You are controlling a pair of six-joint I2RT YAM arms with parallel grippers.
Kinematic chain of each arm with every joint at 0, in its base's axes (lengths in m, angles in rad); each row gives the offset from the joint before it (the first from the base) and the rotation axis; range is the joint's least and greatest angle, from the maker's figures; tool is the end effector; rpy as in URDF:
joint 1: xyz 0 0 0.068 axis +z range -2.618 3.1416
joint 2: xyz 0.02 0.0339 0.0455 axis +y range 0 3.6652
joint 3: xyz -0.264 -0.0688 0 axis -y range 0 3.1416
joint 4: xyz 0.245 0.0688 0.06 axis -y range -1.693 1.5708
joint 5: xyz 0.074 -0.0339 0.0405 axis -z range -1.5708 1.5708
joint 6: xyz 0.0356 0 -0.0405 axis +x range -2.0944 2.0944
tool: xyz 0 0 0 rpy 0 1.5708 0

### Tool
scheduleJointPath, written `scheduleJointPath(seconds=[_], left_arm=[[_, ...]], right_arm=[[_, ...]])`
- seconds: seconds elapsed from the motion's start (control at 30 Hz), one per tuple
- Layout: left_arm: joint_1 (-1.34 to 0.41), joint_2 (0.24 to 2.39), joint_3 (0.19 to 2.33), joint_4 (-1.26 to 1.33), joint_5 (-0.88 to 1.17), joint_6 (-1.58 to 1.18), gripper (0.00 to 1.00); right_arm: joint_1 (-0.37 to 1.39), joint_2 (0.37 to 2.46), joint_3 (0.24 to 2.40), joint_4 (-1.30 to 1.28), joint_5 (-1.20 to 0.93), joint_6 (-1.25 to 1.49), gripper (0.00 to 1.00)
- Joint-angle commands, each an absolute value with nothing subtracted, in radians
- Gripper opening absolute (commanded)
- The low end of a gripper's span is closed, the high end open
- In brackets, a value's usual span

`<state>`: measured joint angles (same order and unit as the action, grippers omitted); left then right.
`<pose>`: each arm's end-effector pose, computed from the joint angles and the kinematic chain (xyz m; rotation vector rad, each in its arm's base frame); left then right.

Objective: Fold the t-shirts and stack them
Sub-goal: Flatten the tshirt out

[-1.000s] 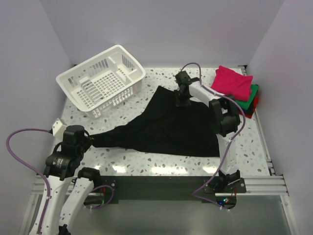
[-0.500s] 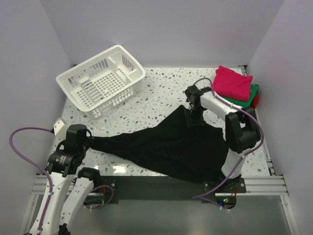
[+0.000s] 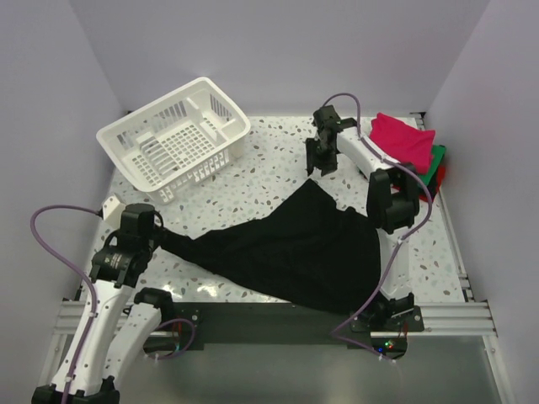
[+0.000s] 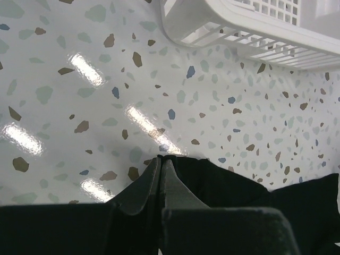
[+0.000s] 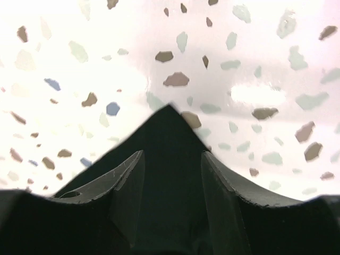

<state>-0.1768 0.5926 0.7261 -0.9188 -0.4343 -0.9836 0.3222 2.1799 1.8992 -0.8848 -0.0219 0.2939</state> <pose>0.1119 -0.0048 0.2779 -1.0769 1.9971 -0.0962 0.4420 0.1484 0.2191 -0.0452 2.7546 0.2004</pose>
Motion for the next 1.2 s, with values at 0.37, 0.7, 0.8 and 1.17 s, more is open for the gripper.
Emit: scheduleJointPath(seconds=[0.37, 0.7, 0.8, 1.17], left_arm=[[-0.17, 0.629, 0.699, -0.824, -0.41, -0.966, 0.0], [-0.172, 0.634, 0.696, -0.821, -0.406, -0.953, 0.0], [-0.172, 0.632, 0.698, -0.821, -0.405, -0.953, 0.0], [-0.17, 0.626, 0.693, -0.824, -0.403, -0.948, 0.0]], right_arm=[[0.357, 2.253, 1.902, -0.753, -0.003, 0.244, 0.53], [0.37, 2.256, 1.822, -0.752, 0.072, 0.238, 0.5], [0.371, 2.269, 1.815, -0.749, 0.072, 0.232, 0.5], [0.371, 2.293, 1.786, -0.739, 0.049, 0.225, 0.26]])
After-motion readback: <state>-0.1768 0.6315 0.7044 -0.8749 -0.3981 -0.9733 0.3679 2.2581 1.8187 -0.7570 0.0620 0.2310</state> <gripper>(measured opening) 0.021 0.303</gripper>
